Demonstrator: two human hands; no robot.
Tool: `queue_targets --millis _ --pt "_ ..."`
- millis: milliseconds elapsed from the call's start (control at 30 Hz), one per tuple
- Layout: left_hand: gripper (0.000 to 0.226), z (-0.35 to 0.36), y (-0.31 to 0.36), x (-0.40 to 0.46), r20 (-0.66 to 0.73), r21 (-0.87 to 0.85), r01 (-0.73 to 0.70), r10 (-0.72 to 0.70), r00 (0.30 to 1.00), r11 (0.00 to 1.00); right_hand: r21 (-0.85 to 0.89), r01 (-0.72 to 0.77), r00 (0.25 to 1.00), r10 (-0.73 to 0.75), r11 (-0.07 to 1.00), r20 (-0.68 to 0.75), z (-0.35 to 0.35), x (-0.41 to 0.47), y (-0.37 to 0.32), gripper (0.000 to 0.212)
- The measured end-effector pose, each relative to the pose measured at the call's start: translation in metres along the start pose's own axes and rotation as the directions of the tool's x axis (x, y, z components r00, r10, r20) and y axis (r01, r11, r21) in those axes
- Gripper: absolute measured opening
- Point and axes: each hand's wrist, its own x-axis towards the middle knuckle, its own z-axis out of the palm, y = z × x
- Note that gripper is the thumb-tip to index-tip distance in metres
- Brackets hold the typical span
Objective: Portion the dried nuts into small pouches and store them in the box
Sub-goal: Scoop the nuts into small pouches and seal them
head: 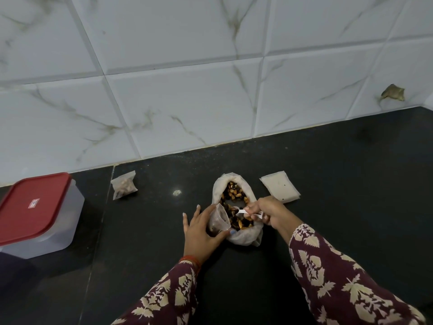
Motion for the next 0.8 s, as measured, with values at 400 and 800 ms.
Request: queue_targets --millis 400,800 --pt "0.081 0.001 -0.004 0.001 -0.003 -0.081 0.009 -0.009 1.000 0.997 0.133 0.059 0.998 -0.063 0.989 0.030 -0.004 0.003 0.015 0.009" --pt "0.054 -0.008 0.012 -0.001 0.012 -0.265 0.054 -0.053 0.999 0.963 -0.146 0.583 0.807 -0.591 0.799 -0.010 0.016 -0.036 0.032 0.014"
